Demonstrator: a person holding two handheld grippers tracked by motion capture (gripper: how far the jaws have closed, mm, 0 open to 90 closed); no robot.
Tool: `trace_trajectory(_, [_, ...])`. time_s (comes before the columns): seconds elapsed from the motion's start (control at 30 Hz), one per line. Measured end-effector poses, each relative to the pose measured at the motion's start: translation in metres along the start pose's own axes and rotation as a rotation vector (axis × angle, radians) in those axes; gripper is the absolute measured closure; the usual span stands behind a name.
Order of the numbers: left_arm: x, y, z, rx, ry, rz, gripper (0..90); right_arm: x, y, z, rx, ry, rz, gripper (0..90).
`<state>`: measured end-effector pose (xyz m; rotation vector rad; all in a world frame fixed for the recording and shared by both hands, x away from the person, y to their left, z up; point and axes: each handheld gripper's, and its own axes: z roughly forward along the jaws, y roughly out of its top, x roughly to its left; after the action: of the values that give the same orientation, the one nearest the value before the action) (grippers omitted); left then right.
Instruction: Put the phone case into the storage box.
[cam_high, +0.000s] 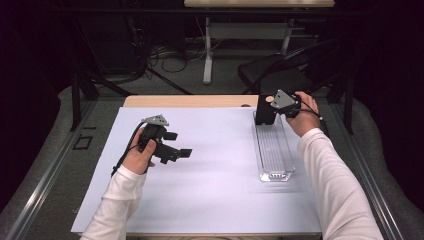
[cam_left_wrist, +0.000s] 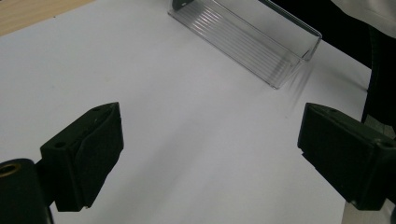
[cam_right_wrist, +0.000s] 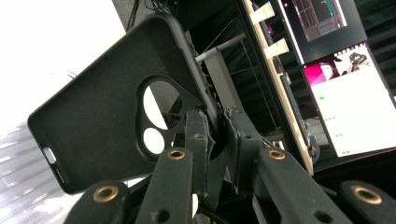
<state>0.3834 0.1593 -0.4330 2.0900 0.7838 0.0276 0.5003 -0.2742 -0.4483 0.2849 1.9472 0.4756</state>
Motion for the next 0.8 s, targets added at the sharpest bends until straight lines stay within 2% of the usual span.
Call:
trace_trajectory(0.37, [0.0005, 0.0003, 0.0008, 0.001, -0.003, -0.003, 7.3, 0.0007, -0.0021, 0.0038, 0.014, -0.003, 0.030, 73.8])
trace_trajectory(0.5, [0.0014, 0.0008, 0.0011, 0.001, -0.004, -0.003, 7.3, -0.0005, -0.0016, 0.0043, 0.009, -0.010, 0.030, 66.3])
trace_trajectory(0.6, [0.0019, 0.0015, 0.0015, 0.000, -0.005, -0.002, 7.3, 0.0007, -0.0009, 0.0032, 0.018, -0.016, 0.063, 60.6])
trace_trajectory(0.8, [0.0029, 0.0019, 0.0003, -0.004, -0.005, -0.002, 7.3, -0.0001, 0.0010, 0.0001, 0.020, -0.036, 0.078, 49.8])
